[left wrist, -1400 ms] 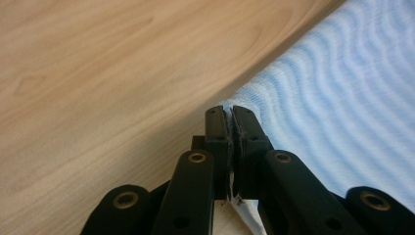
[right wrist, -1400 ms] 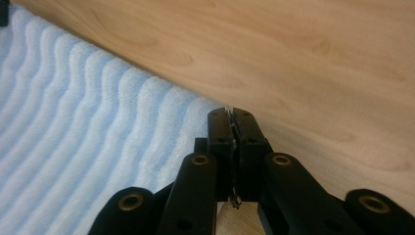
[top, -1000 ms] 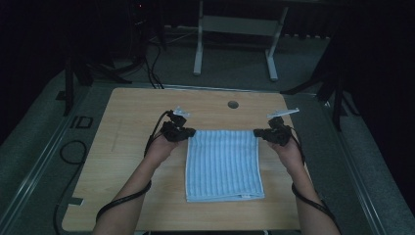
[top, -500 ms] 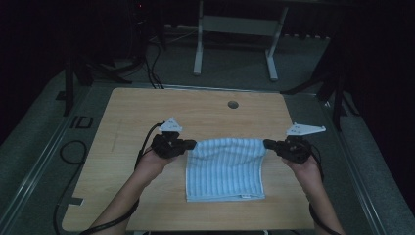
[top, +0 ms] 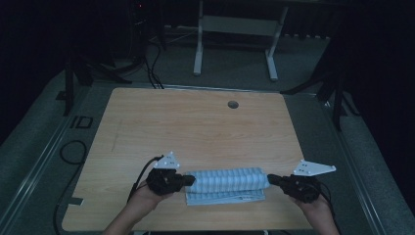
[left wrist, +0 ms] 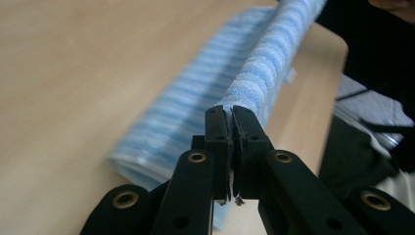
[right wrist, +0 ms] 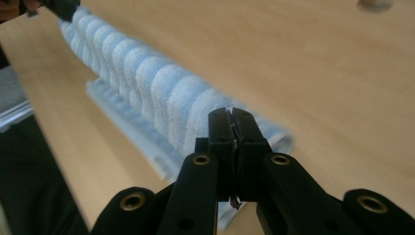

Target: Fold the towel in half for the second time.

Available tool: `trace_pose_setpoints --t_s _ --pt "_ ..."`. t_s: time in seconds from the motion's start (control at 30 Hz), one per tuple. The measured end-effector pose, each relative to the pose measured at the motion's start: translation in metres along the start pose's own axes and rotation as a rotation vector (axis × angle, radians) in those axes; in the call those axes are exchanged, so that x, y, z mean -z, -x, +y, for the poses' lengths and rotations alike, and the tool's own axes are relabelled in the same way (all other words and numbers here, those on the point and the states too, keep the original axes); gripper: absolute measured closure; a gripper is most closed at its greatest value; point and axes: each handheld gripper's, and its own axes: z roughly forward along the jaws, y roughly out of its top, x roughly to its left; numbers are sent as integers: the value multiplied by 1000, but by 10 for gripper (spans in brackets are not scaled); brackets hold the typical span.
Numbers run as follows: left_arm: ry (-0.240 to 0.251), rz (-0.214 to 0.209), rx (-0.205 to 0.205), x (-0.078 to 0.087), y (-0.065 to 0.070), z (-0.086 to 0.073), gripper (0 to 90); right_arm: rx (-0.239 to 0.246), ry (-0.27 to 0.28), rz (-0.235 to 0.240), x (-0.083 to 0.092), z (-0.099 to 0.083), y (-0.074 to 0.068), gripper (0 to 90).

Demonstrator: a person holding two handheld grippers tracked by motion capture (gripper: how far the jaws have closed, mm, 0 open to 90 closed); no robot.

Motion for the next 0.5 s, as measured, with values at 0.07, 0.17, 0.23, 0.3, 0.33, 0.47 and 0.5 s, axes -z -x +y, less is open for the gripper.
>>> trace_pose_setpoints --t_s 0.07,0.17,0.23,0.3,0.33,0.47,0.5 --pt "-28 -22 6 -5 5 -11 859 -18 -26 9 -2 -12 -2 881" --pt "-50 -50 25 -12 7 -23 857 -45 -60 30 -6 -27 -4 881" --pt "-79 -59 25 -18 7 -31 853 -51 -80 38 -8 -36 -6 880" --pt "-91 -66 14 -20 8 -34 844 -62 -83 46 -8 -41 -7 880" --pt "-110 -74 11 -23 9 -38 844 -66 -85 49 -9 -45 -8 879" --pt "-104 -72 -12 -15 13 -35 724 -106 -100 48 -6 -56 -9 820" --pt "-104 -72 -12 -15 13 -35 656 -106 -100 48 -6 -56 -9 820"
